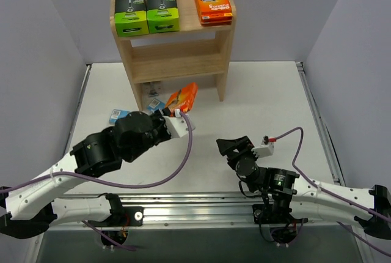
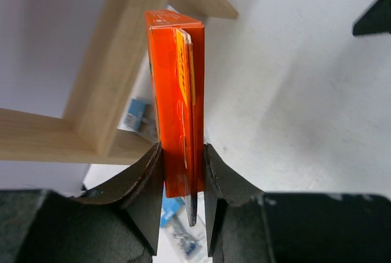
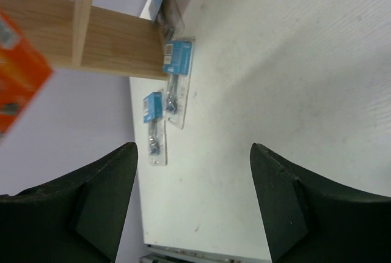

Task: Place and organize the shaving razors onto the shelf

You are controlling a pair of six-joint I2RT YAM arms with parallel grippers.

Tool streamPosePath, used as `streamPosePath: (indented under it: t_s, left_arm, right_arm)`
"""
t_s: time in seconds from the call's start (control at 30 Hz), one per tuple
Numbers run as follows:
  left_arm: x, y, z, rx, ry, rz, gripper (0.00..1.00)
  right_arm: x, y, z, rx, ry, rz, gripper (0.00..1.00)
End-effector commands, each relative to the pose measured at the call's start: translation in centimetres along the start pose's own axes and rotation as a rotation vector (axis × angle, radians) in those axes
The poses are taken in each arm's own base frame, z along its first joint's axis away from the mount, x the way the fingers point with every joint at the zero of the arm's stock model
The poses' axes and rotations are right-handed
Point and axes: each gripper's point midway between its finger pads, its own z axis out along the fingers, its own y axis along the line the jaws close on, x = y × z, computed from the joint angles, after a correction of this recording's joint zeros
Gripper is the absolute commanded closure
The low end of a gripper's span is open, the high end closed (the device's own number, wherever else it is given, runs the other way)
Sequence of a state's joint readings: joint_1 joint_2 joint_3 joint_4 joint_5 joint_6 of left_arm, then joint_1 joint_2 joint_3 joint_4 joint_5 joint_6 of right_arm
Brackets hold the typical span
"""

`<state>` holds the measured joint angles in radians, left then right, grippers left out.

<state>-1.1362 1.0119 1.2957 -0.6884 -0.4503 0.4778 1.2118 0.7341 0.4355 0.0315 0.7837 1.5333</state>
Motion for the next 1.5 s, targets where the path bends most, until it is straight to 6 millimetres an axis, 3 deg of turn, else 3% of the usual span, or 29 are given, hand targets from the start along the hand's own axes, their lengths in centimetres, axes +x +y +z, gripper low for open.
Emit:
streamPosePath:
  t_s: [0.0,0.07,0.1,0.23,0.37,0.57,0.6,0.63,0.67,0.7,0.97,1.2,1.47]
  left_arm:
    - [-5.2,5.9,-2.7,-0.128,-0.112,0.012,0.98]
    - [-7.3,7.8,-3.7,-0.166,-0.162,0.034,0.98]
    - [-9.4,9.3,-4.6,-0.194,-0.219,0.020,0.98]
    - [-13.4,12.6,-6.2,-0.266,-0.300,0.061,0.98]
    - [-16.1,15.3,-6.5,-0.355,-0.338,0.083,0.98]
    - [-19.6,19.0,-5.1,-0.512,-0.371,0.142,0.98]
    - [-19.8,18.7,-3.0,-0.500,-0.340,0.170,0.98]
    - [-19.8,19.4,-2.5,-0.518,-0.317,0.198,0.98]
    - [-20.6,20.5,-3.2,-0.549,-0.332,0.194,0.98]
    - [-20.9,20.2,-1.2,-0.540,-0.306,0.217,0.98]
    - [-22.6,22.0,3.3,-0.612,-0.264,0.290,0.98]
    - [-22.6,20.8,9.9,-0.643,-0.193,0.353,0.98]
    - [-22.0,19.7,13.8,-0.657,-0.143,0.382,0.98]
  right_arm:
    - [-1.0,0.5,0.9,0.014,-0.028,-0.078,0.30]
    - [-1.2,-0.1,1.9,0.026,-0.027,-0.089,0.30]
    - [-1.1,-0.4,2.2,0.029,-0.018,-0.092,0.30]
    - [-0.6,-1.3,3.8,0.038,0.058,-0.103,0.30]
    - [-1.1,-1.6,5.4,0.043,0.085,-0.117,0.30]
    - [0.1,-1.9,7.1,0.024,0.178,-0.166,0.30]
    - [0.2,-2.4,7.5,0.041,0.187,-0.176,0.30]
    - [0.4,-2.5,7.7,0.038,0.201,-0.196,0.30]
    - [0.5,-2.3,8.0,0.028,0.208,-0.203,0.30]
    - [1.2,-2.8,8.3,0.038,0.244,-0.218,0.30]
    - [1.8,-5.1,9.9,0.057,0.359,-0.269,0.30]
    - [2.3,-6.7,10.6,0.071,0.444,-0.296,0.30]
    - [2.5,-8.4,10.8,0.089,0.509,-0.298,0.30]
